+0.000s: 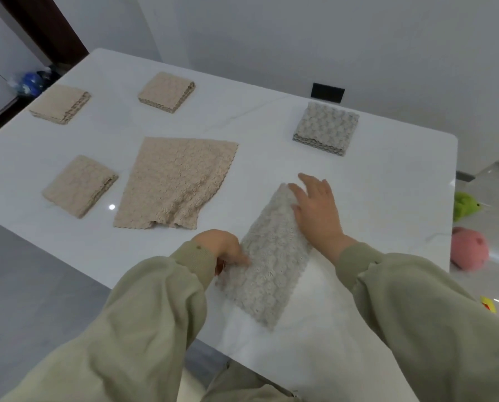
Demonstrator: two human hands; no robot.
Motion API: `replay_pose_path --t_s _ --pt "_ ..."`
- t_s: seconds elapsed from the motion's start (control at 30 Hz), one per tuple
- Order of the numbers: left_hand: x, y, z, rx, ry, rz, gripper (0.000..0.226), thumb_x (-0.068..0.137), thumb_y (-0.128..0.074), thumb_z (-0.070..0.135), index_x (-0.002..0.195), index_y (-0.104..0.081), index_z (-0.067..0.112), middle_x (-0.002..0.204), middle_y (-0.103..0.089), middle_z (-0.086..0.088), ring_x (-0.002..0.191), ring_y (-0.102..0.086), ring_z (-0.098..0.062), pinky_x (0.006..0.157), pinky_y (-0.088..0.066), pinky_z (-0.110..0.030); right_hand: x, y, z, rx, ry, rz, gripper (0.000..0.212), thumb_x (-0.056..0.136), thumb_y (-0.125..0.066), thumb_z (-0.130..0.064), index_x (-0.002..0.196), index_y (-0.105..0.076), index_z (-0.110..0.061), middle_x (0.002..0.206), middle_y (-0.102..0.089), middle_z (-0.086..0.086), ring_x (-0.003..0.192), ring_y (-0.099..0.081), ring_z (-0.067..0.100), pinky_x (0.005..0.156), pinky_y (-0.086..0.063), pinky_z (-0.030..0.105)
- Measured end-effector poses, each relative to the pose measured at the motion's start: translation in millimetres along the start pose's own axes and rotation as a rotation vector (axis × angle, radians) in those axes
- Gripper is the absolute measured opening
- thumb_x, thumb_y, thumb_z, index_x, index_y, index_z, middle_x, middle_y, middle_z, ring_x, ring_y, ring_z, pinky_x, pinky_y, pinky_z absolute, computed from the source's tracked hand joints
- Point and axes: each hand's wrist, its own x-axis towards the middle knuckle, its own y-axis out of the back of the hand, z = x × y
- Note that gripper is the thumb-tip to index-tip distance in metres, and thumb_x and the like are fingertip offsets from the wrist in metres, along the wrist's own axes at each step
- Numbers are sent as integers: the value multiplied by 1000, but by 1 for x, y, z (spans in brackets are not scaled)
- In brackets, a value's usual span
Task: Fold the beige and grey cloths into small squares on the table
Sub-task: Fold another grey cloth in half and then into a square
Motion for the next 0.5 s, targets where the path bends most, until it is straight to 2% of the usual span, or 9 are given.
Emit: replay_pose_path --t_s 0.1,0.17,0.23,0.27,0.37,0.43,0.5 --pt "13 5 7 -21 -65 472 36 94 -47 42 73 -50 12 80 -56 -4 71 -53 -21 61 -42 -27 -19 8 19 149 -499 -56 39 92 -56 -19 128 -52 -5 132 -47 18 121 -44 35 100 -35 43" --pt "22 5 18 -117 -146 630 22 94 -46 34 87 -52 13 92 -55 -4 78 -49 -20 61 -37 -28 -33 7 33 220 -705 -153 46 93 -53 -32 130 -47 -6 132 -46 15 121 -43 32 98 -37 42" --pt "28 2 31 -197 -194 635 22 93 -47 32 103 -50 13 96 -53 -2 84 -49 -20 65 -37 -30 -40 4 38 323 -815 -223 55 90 -54 -41 132 -45 -6 132 -48 14 120 -46 31 97 -39 40" --pt "31 0 36 -221 -201 634 21 91 -49 31 101 -49 13 93 -52 -1 82 -49 -20 62 -37 -30 -41 2 38 376 -849 -250 57 89 -56 -42 132 -44 -6 132 -49 13 118 -49 30 95 -40 37" --pt "37 -5 43 -257 -175 611 18 87 -55 27 78 -46 15 74 -47 1 67 -45 -16 51 -32 -26 -40 -2 30 436 -831 -316 57 85 -63 -37 130 -46 -6 126 -53 11 112 -53 28 85 -42 31" --pt "37 -3 41 -292 -142 488 25 85 -59 26 67 -46 14 66 -49 -1 60 -50 -17 53 -43 -28 -36 -5 25 448 -790 -323 53 85 -64 -31 129 -47 -7 124 -54 10 110 -54 27 81 -40 29" --pt "30 0 32 -359 -104 295 21 84 -65 22 73 -55 8 70 -59 -8 68 -64 -28 68 -57 -35 -30 -8 21 451 -742 -331 55 85 -64 -28 132 -45 -7 124 -53 11 111 -52 27 86 -41 31"
